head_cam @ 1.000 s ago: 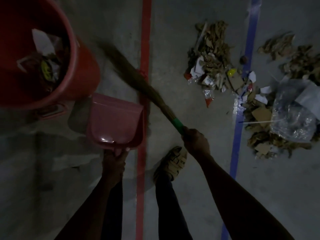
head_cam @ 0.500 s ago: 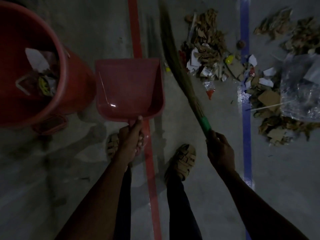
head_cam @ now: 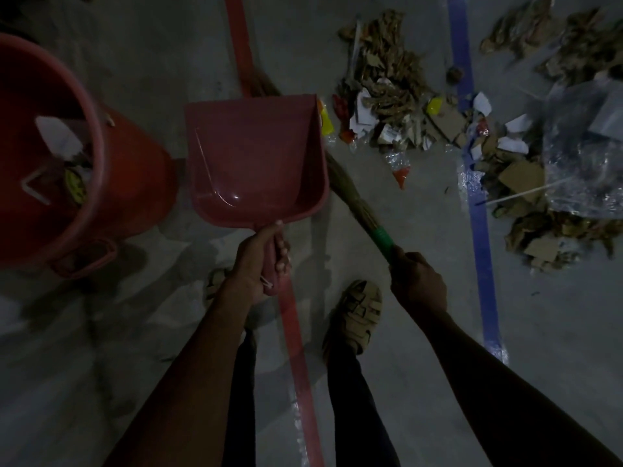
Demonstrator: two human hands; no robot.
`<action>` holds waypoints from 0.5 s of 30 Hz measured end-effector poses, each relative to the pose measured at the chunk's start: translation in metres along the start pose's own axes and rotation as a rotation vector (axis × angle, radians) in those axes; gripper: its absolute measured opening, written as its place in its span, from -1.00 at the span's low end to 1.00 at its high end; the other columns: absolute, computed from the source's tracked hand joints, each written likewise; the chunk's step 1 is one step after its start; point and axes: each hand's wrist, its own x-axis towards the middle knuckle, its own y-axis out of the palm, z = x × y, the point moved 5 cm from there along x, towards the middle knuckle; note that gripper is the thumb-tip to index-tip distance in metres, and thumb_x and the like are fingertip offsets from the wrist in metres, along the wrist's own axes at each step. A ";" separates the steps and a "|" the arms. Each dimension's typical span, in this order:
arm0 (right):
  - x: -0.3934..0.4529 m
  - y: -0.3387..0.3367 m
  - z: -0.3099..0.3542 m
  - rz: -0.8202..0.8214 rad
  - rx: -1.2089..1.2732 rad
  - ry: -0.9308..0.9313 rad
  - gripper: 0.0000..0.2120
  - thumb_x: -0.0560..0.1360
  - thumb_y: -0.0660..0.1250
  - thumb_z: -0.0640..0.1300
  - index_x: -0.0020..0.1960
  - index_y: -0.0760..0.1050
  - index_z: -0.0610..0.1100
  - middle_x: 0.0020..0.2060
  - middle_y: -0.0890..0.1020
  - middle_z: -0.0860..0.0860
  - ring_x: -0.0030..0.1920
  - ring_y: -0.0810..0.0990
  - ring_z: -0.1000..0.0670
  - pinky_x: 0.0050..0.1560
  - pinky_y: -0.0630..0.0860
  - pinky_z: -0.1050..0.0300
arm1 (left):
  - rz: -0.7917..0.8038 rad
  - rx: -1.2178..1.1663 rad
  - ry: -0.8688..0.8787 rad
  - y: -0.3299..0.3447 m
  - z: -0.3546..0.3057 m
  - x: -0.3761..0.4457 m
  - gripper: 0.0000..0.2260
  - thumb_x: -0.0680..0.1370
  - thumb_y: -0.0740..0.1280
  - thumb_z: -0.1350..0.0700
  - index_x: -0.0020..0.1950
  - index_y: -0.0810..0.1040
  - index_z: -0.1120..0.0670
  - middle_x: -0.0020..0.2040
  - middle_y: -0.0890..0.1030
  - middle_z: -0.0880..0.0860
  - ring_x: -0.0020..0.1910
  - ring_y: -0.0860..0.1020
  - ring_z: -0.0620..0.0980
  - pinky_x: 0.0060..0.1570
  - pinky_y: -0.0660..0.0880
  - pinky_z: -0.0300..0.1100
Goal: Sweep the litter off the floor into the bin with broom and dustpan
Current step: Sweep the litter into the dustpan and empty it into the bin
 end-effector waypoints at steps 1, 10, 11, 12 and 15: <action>0.000 -0.004 -0.006 -0.004 -0.010 0.009 -0.54 0.62 0.23 -0.01 0.50 0.31 0.03 0.14 0.52 -0.06 -0.25 0.53 -0.14 -0.39 0.37 0.13 | -0.017 0.008 -0.002 0.003 0.001 0.000 -0.64 0.60 0.33 0.01 -0.34 0.38 0.12 -0.43 0.47 0.05 -0.61 0.33 -0.07 -0.57 0.32 -0.32; -0.008 -0.024 -0.038 -0.116 0.009 -0.074 -0.52 0.57 0.31 -0.09 0.47 0.35 -0.09 0.16 0.53 -0.14 -0.45 0.42 -0.09 -0.51 0.29 0.17 | -0.239 -0.036 0.020 0.016 -0.006 0.009 -0.70 0.55 0.36 0.06 -0.35 0.43 0.11 -0.56 0.36 0.03 -0.66 0.26 -0.05 -0.60 0.24 -0.34; -0.007 -0.023 -0.037 -0.109 0.023 -0.095 -0.51 0.58 0.31 -0.08 0.48 0.34 -0.09 0.16 0.52 -0.15 -0.44 0.44 -0.11 -0.52 0.32 0.15 | -0.264 -0.023 0.035 0.018 -0.008 0.011 -0.71 0.54 0.37 0.06 -0.34 0.44 0.11 -0.56 0.35 0.03 -0.66 0.26 -0.05 -0.60 0.24 -0.33; -0.004 -0.021 -0.036 -0.093 0.036 -0.113 -0.50 0.58 0.30 -0.07 0.49 0.32 -0.09 0.17 0.52 -0.15 -0.42 0.47 -0.12 -0.53 0.37 0.12 | -0.283 -0.012 0.049 0.019 -0.009 0.012 -0.71 0.53 0.38 0.07 -0.34 0.44 0.11 -0.56 0.35 0.03 -0.66 0.25 -0.04 -0.60 0.23 -0.34; 0.006 -0.015 -0.019 -0.025 0.097 -0.187 -0.50 0.61 0.23 -0.04 0.52 0.25 -0.06 0.17 0.50 -0.14 -0.33 0.52 -0.10 -0.46 0.53 -0.01 | -0.300 -0.006 0.071 0.025 -0.013 0.014 -0.69 0.55 0.38 0.10 -0.35 0.41 0.11 -0.58 0.33 0.02 -0.69 0.24 -0.06 -0.61 0.21 -0.36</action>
